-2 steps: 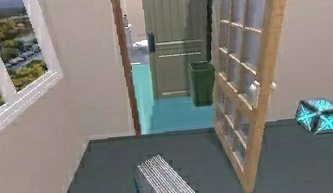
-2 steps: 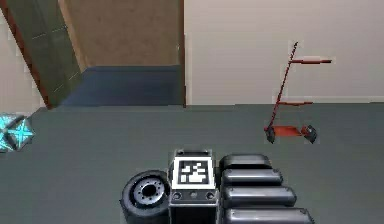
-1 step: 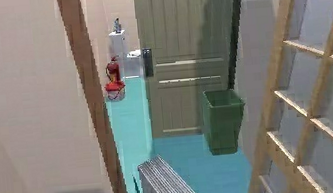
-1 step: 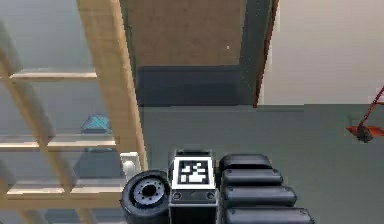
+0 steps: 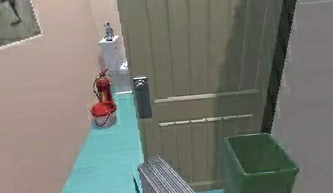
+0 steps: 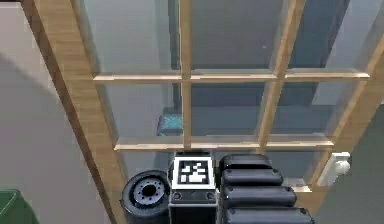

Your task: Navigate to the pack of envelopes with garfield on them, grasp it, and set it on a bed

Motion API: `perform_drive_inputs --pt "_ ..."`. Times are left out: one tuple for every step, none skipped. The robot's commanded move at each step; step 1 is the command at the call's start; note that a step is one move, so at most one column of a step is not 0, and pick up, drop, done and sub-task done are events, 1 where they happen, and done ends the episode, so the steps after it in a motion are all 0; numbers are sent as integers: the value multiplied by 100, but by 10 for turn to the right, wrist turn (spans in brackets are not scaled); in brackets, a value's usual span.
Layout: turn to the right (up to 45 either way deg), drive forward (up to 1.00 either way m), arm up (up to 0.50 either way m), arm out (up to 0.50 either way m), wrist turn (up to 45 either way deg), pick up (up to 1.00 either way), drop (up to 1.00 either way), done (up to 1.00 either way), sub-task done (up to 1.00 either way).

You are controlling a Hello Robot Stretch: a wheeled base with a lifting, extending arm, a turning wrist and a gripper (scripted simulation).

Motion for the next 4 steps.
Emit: perform_drive_inputs --pt "360 0 0 0 0 0 0 0 0" --pt "0 5 0 0 0 0 0 0 0" --pt "-450 0 0 0 0 0 0 0 0" --pt "-150 0 0 0 0 0 0 0 0"
